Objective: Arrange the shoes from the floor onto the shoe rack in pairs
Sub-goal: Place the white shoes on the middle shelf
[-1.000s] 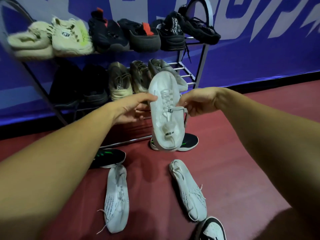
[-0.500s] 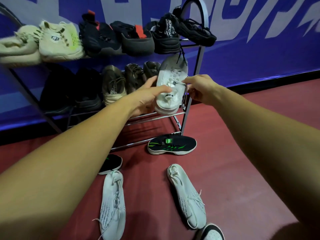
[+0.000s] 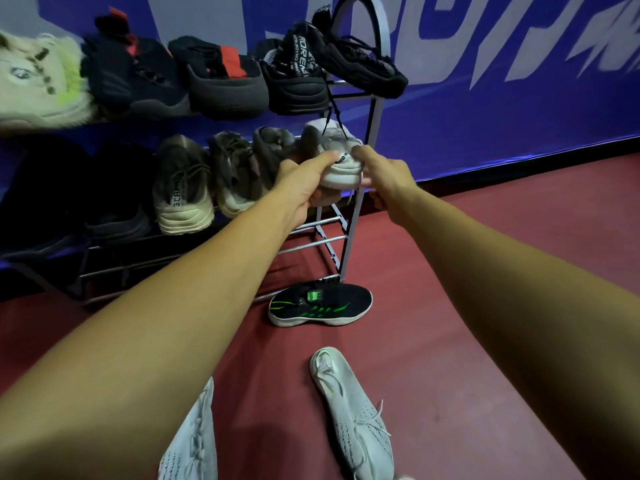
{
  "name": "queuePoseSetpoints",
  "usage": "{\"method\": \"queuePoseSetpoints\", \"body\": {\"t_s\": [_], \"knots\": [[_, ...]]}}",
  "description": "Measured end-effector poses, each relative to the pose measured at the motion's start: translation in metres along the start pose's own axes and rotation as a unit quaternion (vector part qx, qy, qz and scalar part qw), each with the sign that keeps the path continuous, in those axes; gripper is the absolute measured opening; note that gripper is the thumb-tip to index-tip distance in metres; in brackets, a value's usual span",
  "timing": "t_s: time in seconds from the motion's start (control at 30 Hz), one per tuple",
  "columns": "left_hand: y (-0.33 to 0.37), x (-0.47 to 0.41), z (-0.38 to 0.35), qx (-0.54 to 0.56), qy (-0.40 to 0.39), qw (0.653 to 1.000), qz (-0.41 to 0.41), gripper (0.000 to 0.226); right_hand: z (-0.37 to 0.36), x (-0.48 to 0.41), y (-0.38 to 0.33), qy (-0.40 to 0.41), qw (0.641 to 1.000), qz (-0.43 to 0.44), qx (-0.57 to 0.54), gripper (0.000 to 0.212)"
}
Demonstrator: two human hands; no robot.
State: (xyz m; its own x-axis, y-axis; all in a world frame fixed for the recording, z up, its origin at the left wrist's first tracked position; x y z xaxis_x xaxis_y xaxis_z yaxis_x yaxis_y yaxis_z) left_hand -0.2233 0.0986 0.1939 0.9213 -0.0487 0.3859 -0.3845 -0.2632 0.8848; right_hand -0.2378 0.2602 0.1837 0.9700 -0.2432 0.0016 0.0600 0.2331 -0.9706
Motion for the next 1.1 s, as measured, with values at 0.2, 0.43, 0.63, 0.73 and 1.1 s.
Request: {"method": "queuePoseSetpoints", "body": {"t_s": [0.2,0.43,0.63,0.73,1.1], "knots": [[-0.002,-0.012,0.004,-0.064,0.019,0.998,-0.022,0.031,-0.007,-0.003,0.013,-0.031,0.998,-0.020,-0.051,0.022],[-0.009,-0.032,0.039,-0.270,0.158,0.946,-0.079,0.028,0.001,-0.013,0.032,0.040,0.995,-0.030,-0.090,0.016],[-0.041,-0.031,0.034,-0.260,0.123,0.955,0.067,0.032,-0.008,-0.016,0.043,0.077,0.988,-0.043,-0.129,0.029],[-0.056,-0.030,0.031,-0.161,0.048,0.972,0.165,0.019,-0.011,-0.014,0.045,0.105,0.975,-0.059,-0.187,0.031],[-0.054,-0.035,0.034,-0.092,0.073,0.985,0.128,0.016,-0.011,-0.016,0.049,0.114,0.978,-0.087,-0.154,0.037]]}}
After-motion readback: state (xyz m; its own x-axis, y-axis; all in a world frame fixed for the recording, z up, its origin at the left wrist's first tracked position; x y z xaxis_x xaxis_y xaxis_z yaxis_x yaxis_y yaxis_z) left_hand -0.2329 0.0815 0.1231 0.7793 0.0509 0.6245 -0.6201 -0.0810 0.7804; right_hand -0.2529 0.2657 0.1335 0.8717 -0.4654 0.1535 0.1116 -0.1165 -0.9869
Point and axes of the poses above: each hand's wrist, its own x-axis away from the middle knuckle, its own z-axis out of the back of the hand, y = z × x, the point moved 6 cm from there along -x, towards the middle knuckle, and after that the axes turned 11 degrees about z, right-handed, at the moved point
